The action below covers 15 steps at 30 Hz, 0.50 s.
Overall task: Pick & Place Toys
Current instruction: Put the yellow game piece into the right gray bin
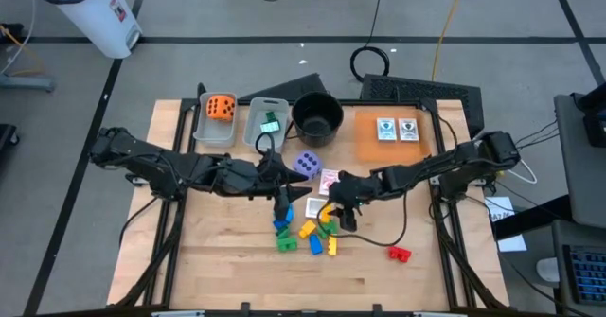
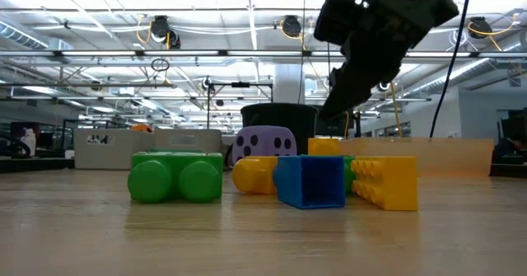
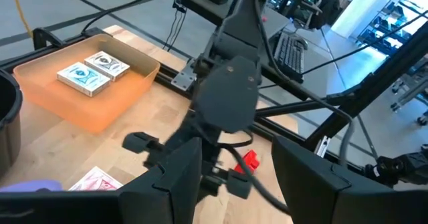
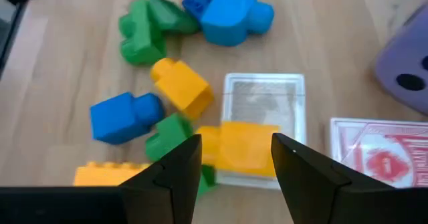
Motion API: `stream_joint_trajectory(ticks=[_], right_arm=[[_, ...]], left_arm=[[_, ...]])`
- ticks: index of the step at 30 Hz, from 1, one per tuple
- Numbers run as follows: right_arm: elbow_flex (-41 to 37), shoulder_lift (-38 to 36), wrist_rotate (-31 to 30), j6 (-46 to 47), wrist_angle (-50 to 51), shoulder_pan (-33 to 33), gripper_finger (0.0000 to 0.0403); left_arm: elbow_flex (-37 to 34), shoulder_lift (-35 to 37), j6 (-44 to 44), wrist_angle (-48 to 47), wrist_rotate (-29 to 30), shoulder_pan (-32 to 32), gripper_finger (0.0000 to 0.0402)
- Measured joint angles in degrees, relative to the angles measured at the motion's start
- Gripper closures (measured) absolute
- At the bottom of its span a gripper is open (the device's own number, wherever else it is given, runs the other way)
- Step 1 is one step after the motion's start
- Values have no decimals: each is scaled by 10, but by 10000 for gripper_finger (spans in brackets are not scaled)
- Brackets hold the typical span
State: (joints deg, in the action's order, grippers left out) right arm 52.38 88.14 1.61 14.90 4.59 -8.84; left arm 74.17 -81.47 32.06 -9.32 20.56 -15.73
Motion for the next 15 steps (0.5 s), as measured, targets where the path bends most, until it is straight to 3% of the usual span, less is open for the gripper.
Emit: stream_joint_trajectory(ticks=[5, 10, 15], right_arm=[[0, 0, 8, 0, 1, 36, 231], [0, 2, 138, 0, 3, 77, 232], [-1, 25, 199, 5, 4, 104, 232]], left_arm=[[0, 0, 0, 0, 0, 0, 215], [0, 0, -4, -3, 0, 0, 215], [0, 0, -7, -4, 0, 0, 215]])
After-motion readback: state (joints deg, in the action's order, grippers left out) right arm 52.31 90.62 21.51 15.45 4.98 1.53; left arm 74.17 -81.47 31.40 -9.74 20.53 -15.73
